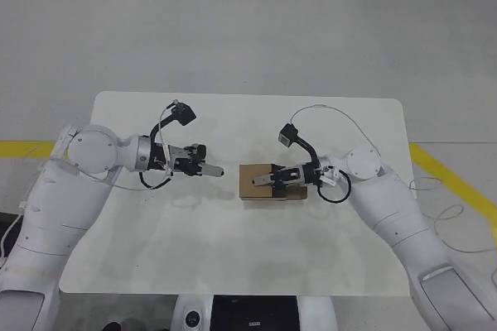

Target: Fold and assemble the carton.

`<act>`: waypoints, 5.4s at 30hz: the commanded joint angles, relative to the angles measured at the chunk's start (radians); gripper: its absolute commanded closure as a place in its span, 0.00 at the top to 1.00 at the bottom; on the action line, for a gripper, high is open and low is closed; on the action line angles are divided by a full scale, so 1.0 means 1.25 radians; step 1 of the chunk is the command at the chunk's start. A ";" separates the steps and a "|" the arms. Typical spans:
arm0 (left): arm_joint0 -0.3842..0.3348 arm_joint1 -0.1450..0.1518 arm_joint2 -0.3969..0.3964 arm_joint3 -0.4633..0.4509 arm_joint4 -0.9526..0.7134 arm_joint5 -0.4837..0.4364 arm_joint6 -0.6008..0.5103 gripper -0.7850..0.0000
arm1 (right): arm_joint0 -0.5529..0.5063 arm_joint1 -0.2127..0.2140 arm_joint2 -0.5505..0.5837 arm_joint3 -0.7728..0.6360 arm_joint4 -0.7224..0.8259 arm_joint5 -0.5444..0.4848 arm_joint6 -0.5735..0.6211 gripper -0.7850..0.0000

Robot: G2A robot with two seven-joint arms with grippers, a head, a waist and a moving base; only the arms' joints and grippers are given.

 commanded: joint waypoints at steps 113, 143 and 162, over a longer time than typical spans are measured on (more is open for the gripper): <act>0.050 -0.083 0.260 0.125 1.014 -0.293 1.014 1.00 | -0.172 0.086 0.199 -0.113 0.049 0.010 0.006 1.00; 0.041 -0.103 0.250 0.150 1.019 -0.326 1.008 1.00 | -0.300 0.100 0.221 -0.264 -0.006 0.077 -0.129 1.00; 0.043 -0.115 0.252 0.151 1.030 -0.340 1.014 1.00 | -0.243 0.073 0.161 -0.209 0.020 0.027 -0.148 1.00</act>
